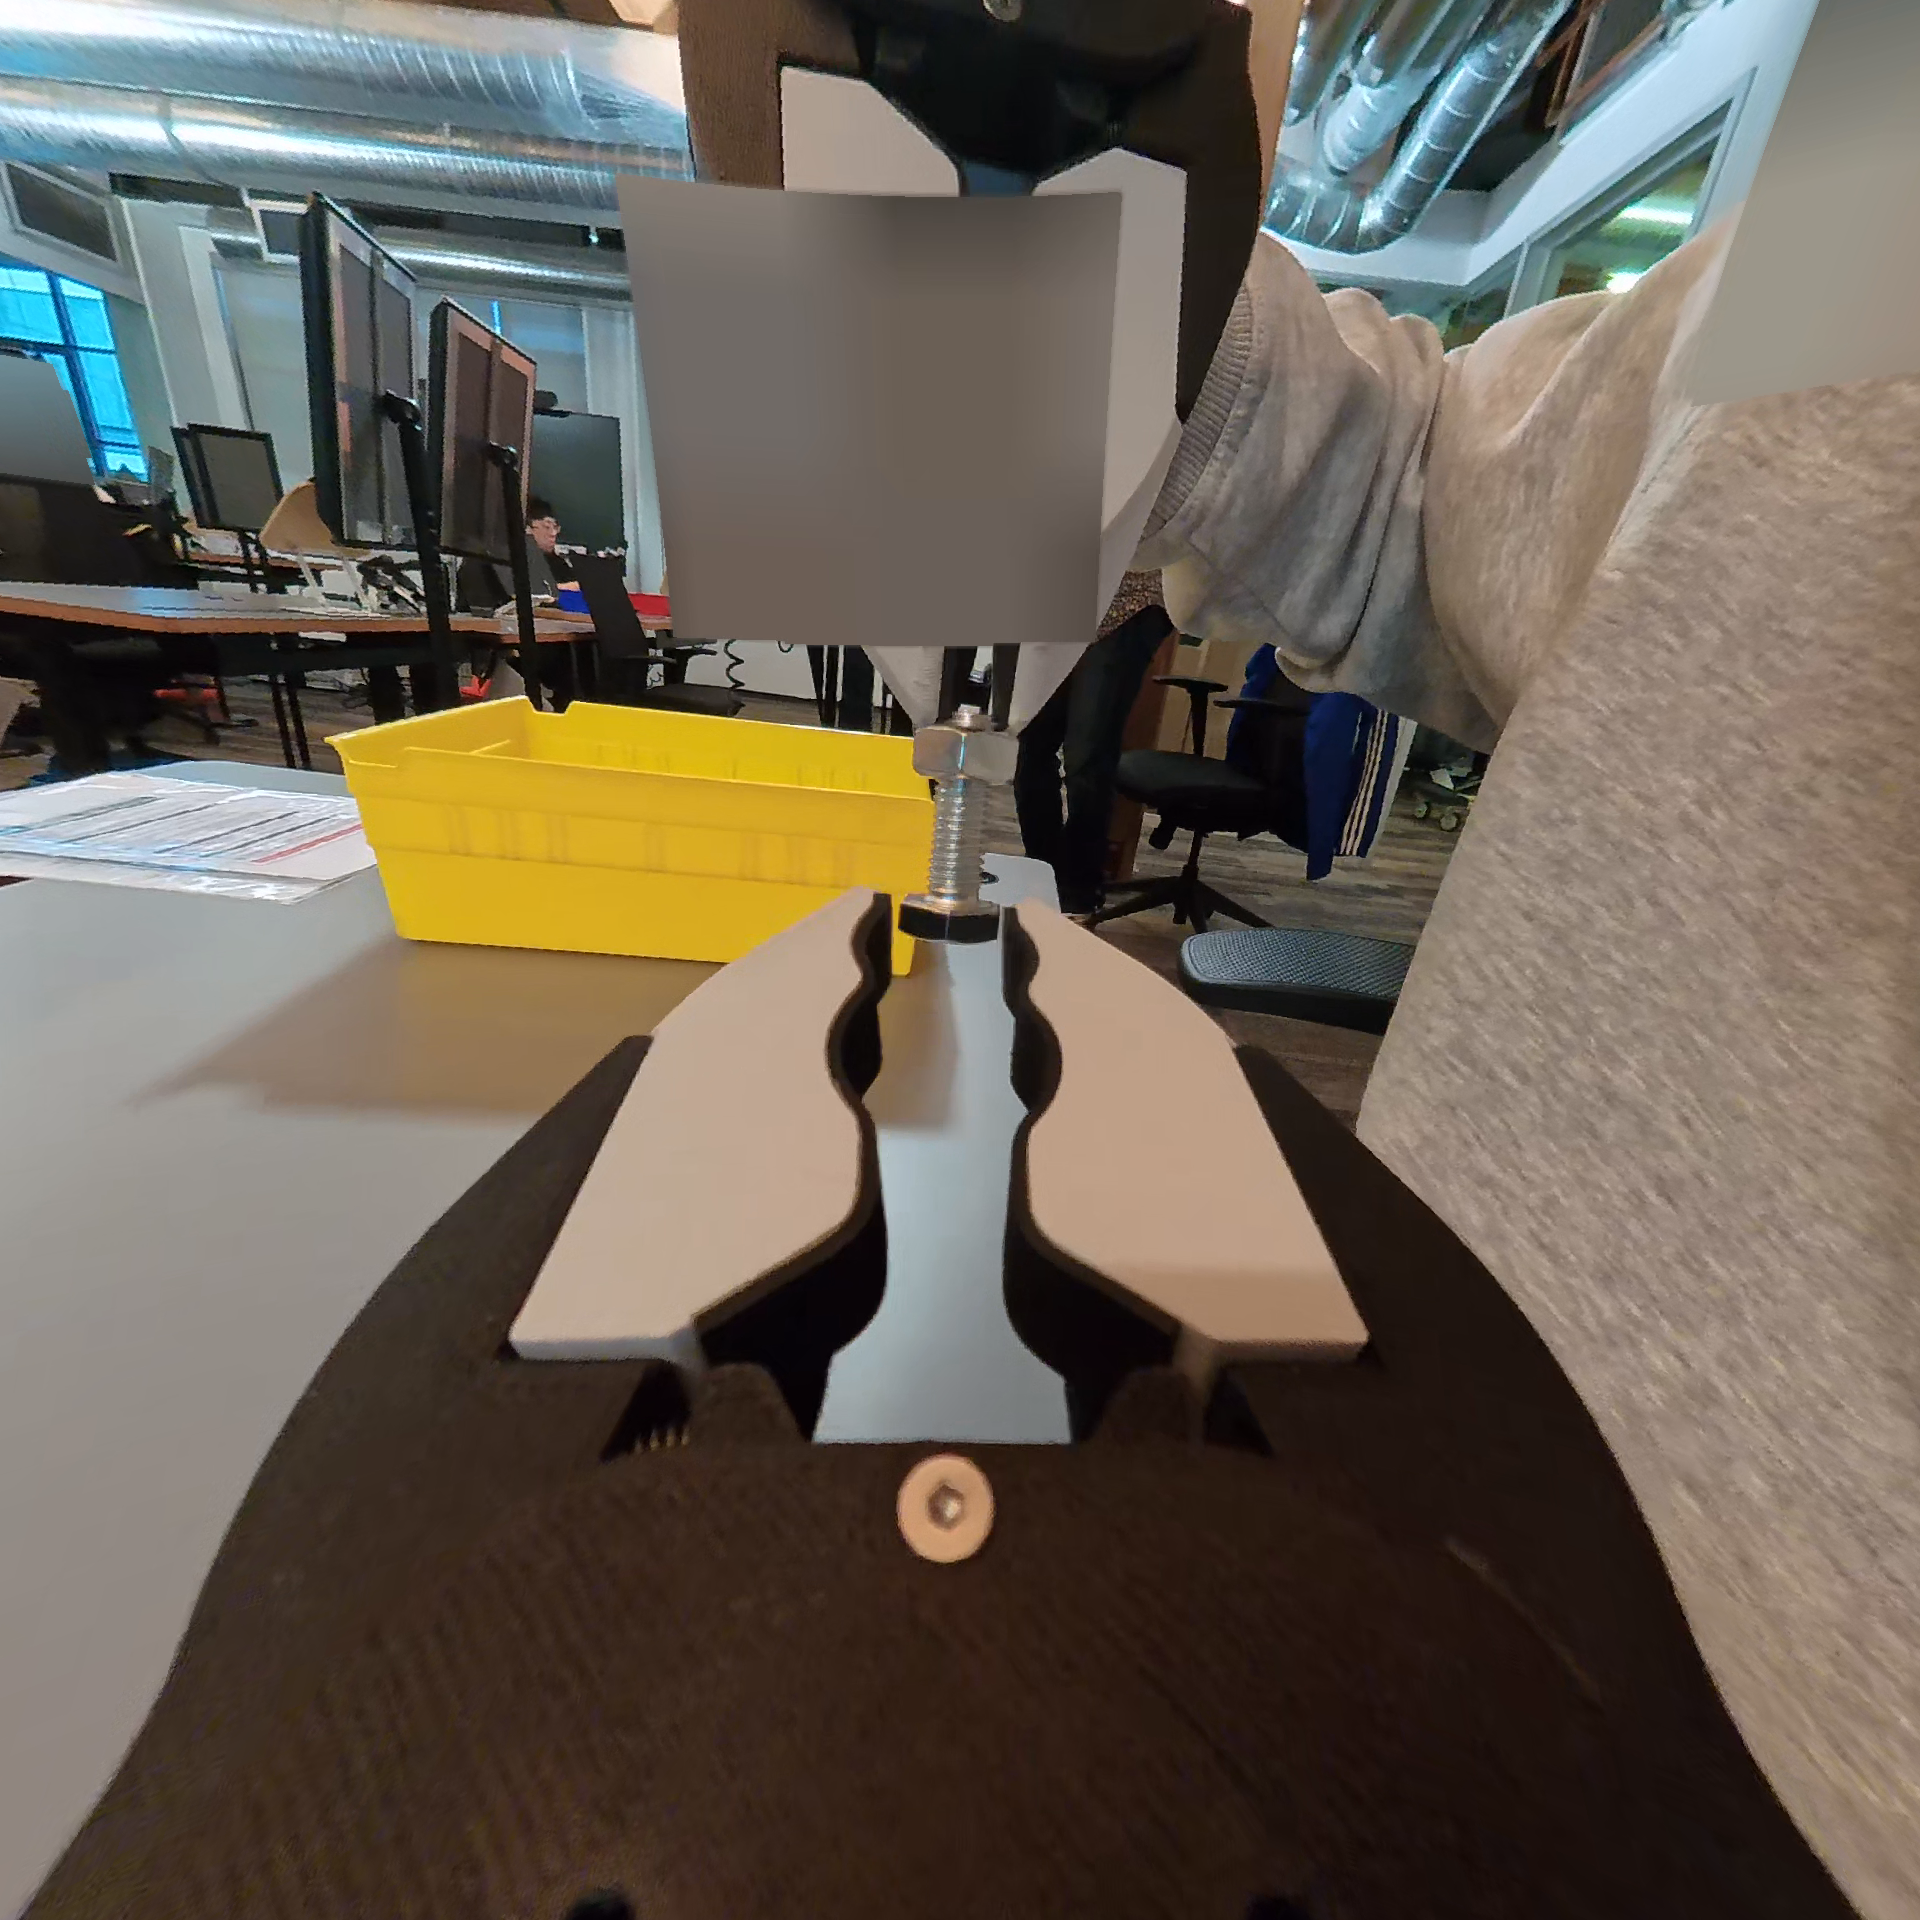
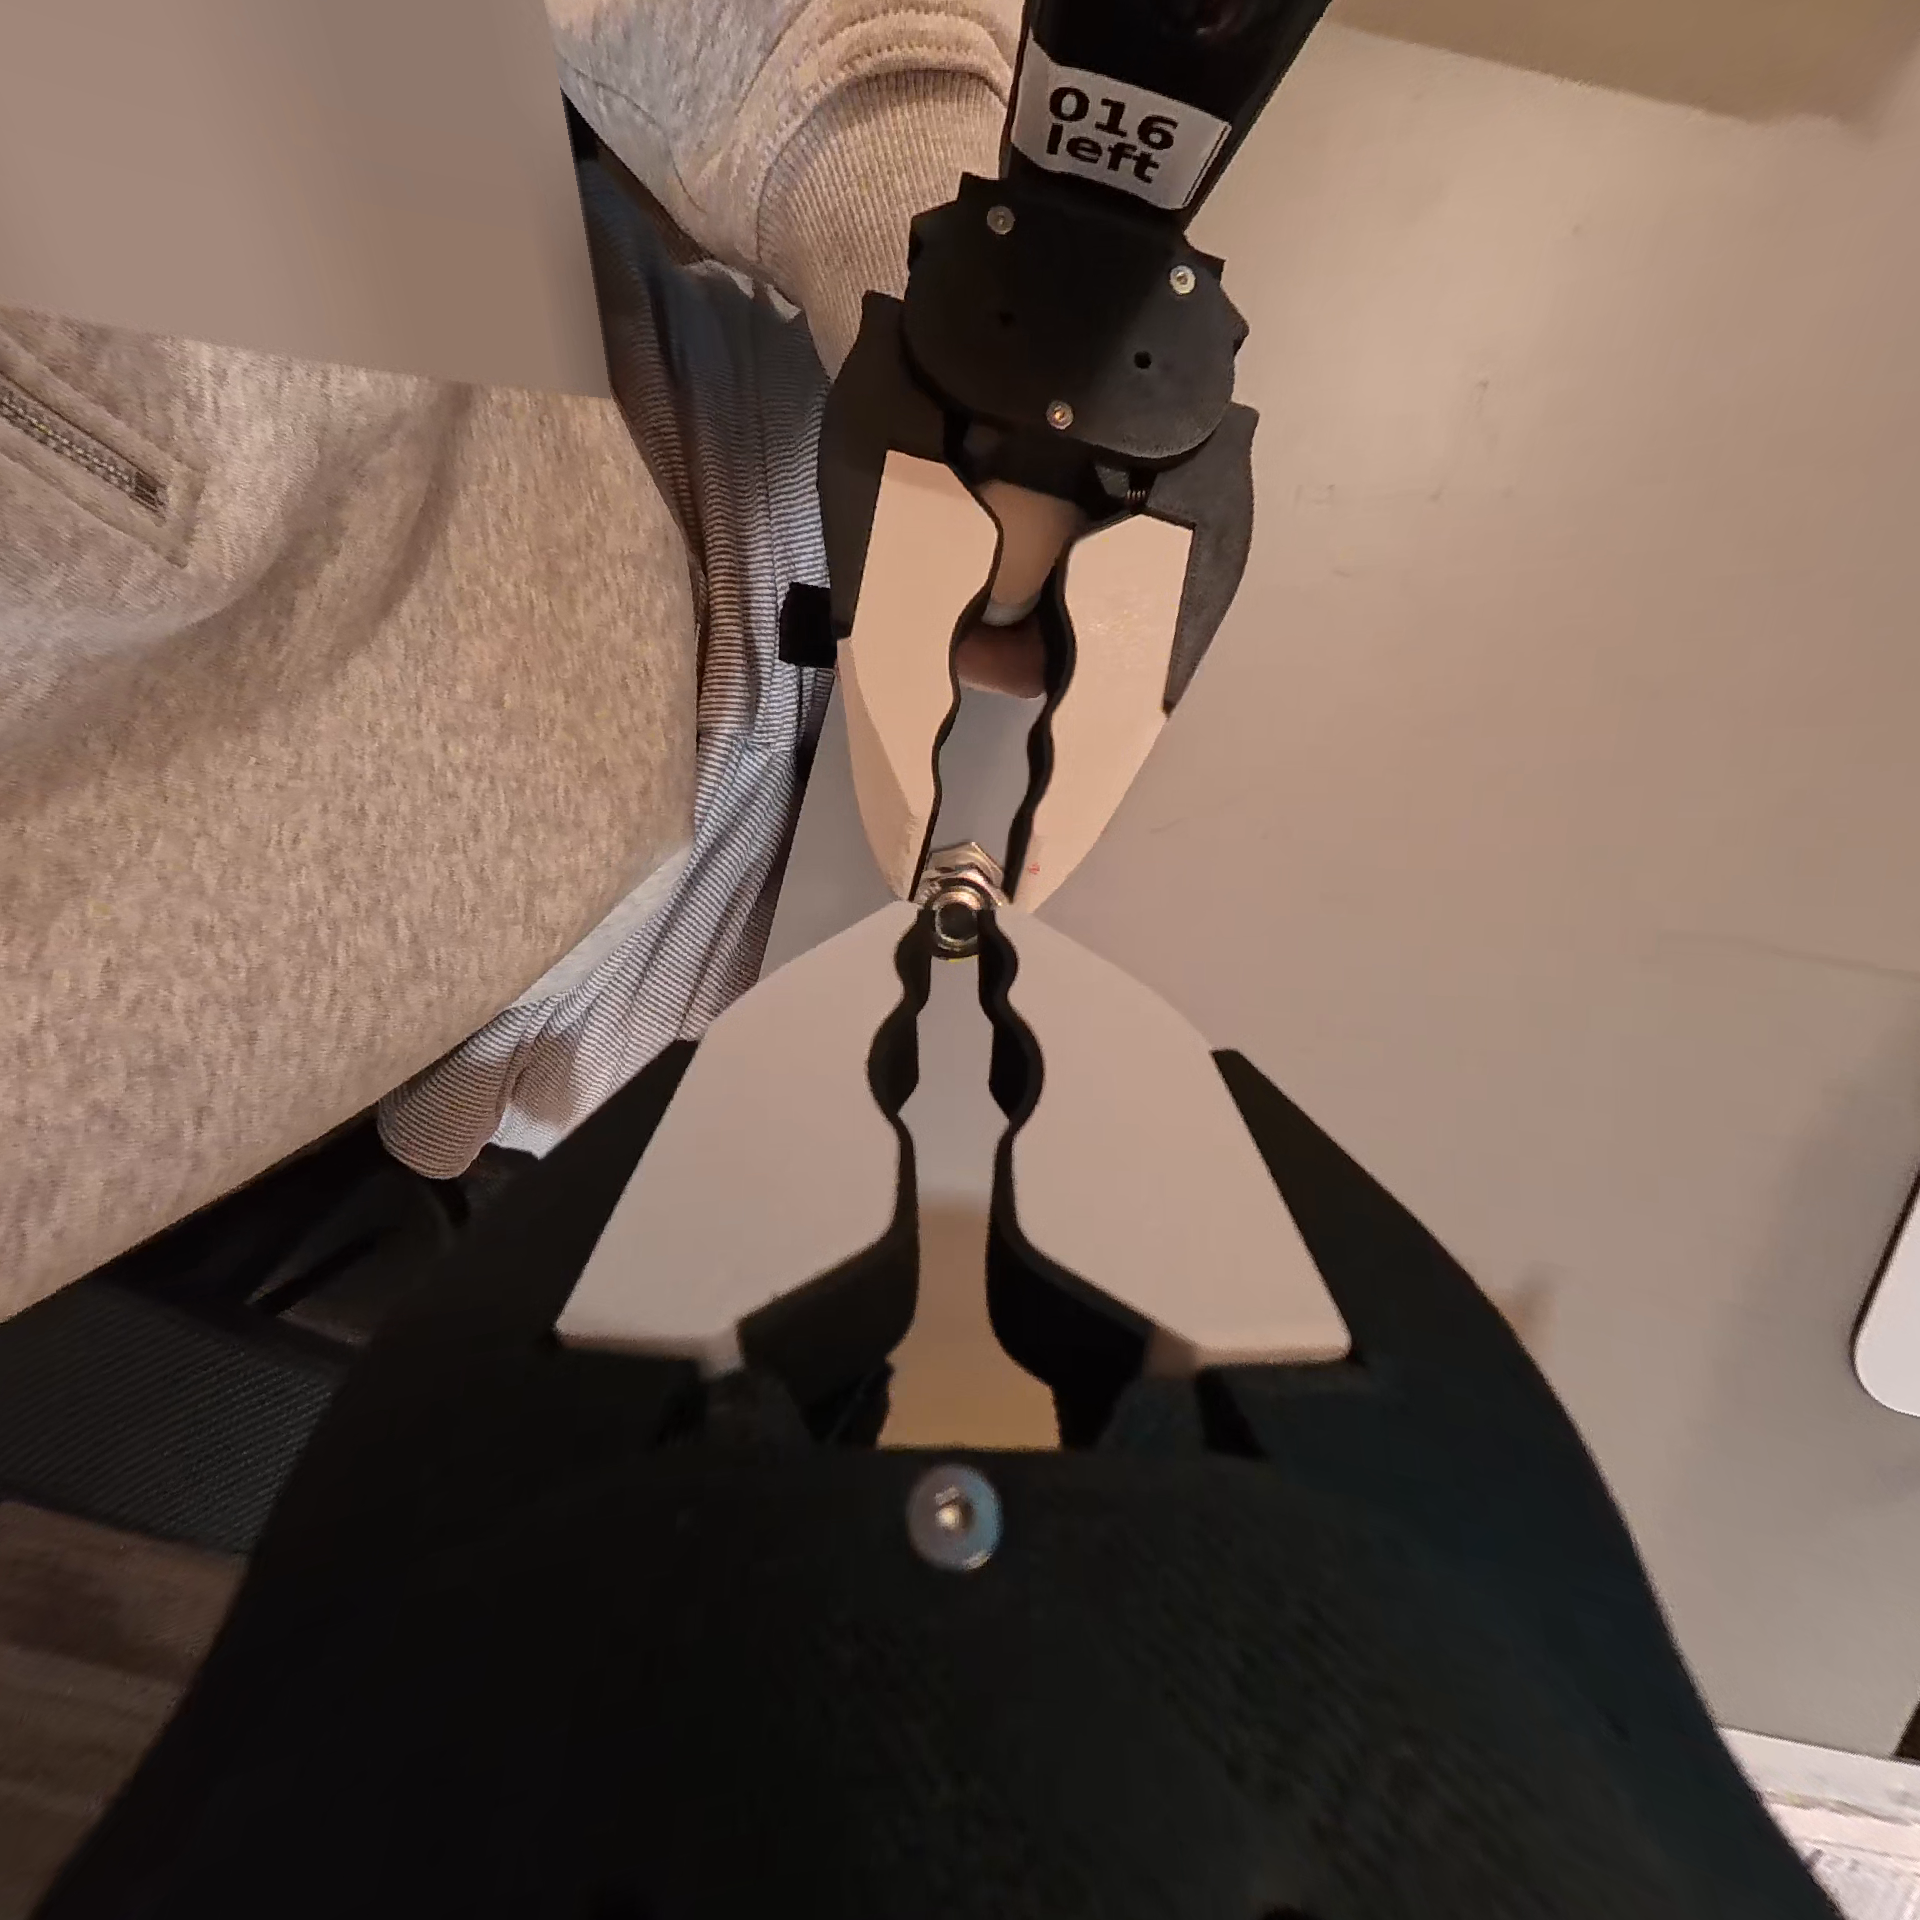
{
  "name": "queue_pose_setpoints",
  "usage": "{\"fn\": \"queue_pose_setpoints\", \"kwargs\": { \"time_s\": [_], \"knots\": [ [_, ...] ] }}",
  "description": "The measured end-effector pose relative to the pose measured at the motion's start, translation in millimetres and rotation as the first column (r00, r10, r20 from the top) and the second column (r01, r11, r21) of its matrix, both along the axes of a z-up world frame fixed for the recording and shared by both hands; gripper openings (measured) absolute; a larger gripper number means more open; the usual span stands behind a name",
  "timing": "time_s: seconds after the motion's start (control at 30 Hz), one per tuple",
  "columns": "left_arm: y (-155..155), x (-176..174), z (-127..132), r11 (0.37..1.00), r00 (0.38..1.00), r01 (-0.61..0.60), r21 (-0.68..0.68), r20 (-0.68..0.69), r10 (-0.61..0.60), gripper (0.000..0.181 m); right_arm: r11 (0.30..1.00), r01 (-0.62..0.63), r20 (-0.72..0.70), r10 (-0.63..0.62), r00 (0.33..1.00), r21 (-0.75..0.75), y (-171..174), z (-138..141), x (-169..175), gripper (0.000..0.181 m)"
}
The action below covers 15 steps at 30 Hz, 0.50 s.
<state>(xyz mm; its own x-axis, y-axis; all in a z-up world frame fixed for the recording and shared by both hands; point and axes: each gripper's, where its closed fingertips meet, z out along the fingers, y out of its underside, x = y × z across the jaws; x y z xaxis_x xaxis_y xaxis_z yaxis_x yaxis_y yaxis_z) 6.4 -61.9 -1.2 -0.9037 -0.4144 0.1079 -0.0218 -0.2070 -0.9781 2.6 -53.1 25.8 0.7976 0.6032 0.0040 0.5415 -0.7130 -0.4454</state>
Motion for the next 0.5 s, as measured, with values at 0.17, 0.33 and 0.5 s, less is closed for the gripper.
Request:
{"fn": "queue_pose_setpoints", "kwargs": {
  "time_s": [0.17,0.33,0.5],
  "knots": [
    [-1.0,3.1,-6.2,0.999,1.0,-0.017,0.048,-0.008,0.018,0.032,1.0,0.007,0.025,-0.007,1.0,-0.012,0.9,-0.8,3.1,0.008],
    [-6.4,0.4,-10.7,0.993,0.999,-0.033,0.111,0.03,0.03,0.032,0.999,0.007,0.026,-0.006,1.0,-0.031,1.6,-4.1,1.4,0.008],
    [-6.5,0.4,-10.5,0.991,0.998,-0.046,0.123,0.043,0.041,0.027,0.998,-0.001,0.037,0.003,0.999,-0.058,0.3,-8.6,-0.8,0.009]
  ]
}}
